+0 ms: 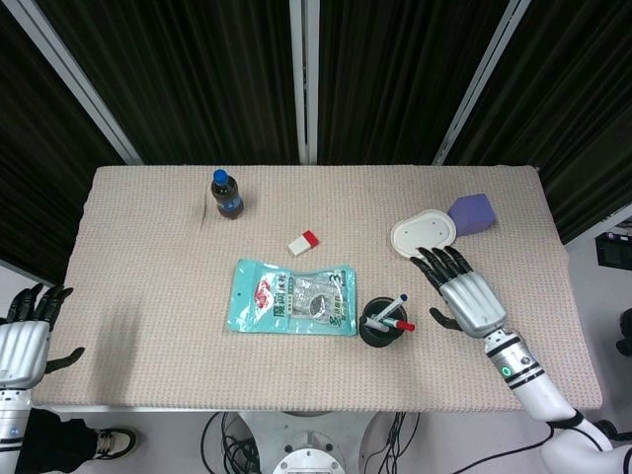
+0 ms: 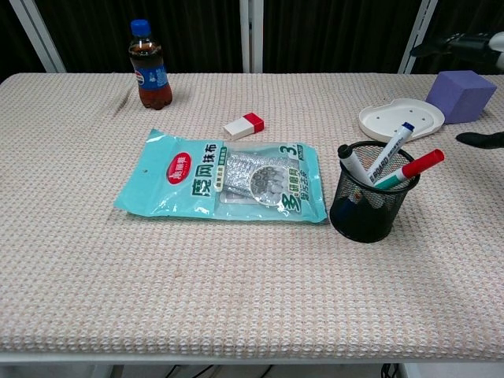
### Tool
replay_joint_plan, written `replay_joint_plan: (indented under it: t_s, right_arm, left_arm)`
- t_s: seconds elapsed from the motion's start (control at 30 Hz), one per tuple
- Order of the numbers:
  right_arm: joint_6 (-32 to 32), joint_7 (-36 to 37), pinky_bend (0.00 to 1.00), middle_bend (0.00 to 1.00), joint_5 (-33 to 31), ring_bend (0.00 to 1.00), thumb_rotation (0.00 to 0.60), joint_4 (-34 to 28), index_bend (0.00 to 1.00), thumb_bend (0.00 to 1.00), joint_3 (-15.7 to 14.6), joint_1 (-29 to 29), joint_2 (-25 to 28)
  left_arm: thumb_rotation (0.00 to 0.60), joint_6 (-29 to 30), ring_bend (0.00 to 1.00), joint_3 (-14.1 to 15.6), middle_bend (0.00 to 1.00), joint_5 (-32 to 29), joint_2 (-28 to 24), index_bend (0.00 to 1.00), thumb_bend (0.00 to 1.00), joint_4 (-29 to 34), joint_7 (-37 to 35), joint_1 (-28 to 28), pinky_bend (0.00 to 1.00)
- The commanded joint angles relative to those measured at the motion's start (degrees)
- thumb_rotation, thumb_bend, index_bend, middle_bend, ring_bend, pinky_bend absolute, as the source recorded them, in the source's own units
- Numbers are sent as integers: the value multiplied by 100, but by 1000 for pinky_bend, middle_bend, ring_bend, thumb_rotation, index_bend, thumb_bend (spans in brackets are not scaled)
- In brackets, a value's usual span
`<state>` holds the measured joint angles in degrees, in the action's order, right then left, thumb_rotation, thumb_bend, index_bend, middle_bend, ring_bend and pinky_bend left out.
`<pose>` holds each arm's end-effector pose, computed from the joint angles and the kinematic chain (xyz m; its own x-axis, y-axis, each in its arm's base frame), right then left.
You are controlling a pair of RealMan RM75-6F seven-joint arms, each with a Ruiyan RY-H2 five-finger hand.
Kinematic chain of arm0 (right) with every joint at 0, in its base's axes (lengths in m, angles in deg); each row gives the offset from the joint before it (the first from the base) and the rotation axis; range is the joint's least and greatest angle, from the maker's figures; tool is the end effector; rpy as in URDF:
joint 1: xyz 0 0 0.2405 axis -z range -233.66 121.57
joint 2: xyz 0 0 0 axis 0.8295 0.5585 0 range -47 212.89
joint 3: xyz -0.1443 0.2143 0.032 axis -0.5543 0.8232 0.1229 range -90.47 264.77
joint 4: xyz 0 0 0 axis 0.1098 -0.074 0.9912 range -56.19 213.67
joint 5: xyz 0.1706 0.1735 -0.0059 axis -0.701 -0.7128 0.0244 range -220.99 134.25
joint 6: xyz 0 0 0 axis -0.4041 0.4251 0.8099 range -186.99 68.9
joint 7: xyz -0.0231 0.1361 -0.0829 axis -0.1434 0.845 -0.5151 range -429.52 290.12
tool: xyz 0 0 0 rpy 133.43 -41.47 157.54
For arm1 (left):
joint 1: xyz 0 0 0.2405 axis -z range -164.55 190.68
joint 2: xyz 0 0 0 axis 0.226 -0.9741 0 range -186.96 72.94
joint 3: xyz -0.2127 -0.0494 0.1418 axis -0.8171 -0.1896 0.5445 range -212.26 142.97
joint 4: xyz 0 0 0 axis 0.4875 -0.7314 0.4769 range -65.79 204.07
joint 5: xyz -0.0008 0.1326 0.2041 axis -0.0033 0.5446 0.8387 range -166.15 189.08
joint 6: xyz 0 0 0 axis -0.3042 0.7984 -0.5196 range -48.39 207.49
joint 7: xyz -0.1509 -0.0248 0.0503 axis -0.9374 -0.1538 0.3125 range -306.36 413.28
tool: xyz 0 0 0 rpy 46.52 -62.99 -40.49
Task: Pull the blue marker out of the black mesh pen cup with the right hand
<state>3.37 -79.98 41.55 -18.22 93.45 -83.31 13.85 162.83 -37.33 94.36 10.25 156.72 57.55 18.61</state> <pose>-0.2091 -0.3058 0.0442 0.4896 -0.1640 0.8564 -0.8222 -0.4137 0.3909 -0.3484 0.2053 0.1193 0.4793 0.0322 0.8770 0.8764 0.0357 -0.4803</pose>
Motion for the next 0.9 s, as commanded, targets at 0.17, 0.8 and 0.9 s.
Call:
replay_joint_plan:
  t_s: [0.17,0.8,0.9]
  right_arm:
    - [-334,-83,0,0,-255,0,600,250,218,215,76,-279,-430]
    - [-85,369,0,16,80,0,600,595,394,244,-33,-387,-653]
    - [-65,382,0,17,82,0,600,617,407,250,-49,-388,-656]
  left_arm:
    - [600,-44,0,17,111,-9,-11,145,127,-14,-3,5,70]
    - [600,-160,0,39,110,2,-81,145,127,68,124,73,71]
    - [600,-159,0,35,110,-14,-92,145,127,91,129,70,71]
